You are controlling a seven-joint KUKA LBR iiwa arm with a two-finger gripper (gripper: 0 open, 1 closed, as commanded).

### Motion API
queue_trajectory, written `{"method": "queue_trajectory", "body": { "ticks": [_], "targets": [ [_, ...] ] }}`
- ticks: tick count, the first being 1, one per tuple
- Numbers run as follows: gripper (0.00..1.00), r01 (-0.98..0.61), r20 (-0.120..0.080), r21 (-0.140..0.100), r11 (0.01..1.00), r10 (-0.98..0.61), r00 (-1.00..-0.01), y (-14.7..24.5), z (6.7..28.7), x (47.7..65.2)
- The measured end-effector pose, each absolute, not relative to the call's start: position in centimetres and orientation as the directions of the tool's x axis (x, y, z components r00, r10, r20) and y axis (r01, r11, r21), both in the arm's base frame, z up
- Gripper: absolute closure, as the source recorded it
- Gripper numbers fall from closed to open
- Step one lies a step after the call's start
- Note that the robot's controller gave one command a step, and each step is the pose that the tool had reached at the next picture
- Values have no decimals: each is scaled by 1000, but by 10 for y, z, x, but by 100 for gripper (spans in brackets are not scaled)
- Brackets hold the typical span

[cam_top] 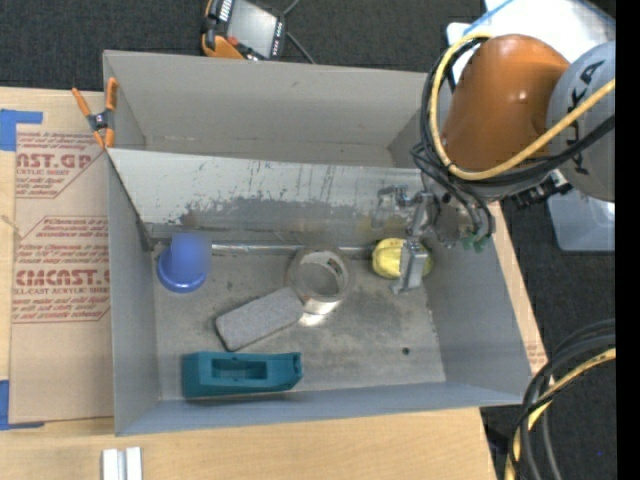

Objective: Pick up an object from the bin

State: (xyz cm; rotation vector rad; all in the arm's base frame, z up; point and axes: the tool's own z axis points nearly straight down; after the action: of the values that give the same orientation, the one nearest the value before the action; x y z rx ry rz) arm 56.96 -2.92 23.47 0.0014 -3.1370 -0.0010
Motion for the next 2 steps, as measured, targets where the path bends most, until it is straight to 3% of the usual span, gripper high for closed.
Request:
{"method": "queue_trajectory", "body": {
  "ticks": [1,2],
  "targets": [
    [0,-1,-3,0,1000,-1,-1000,-29,238,571],
    [0,45,-6,2,999,45,-999,40,106,545]
  ]
}}
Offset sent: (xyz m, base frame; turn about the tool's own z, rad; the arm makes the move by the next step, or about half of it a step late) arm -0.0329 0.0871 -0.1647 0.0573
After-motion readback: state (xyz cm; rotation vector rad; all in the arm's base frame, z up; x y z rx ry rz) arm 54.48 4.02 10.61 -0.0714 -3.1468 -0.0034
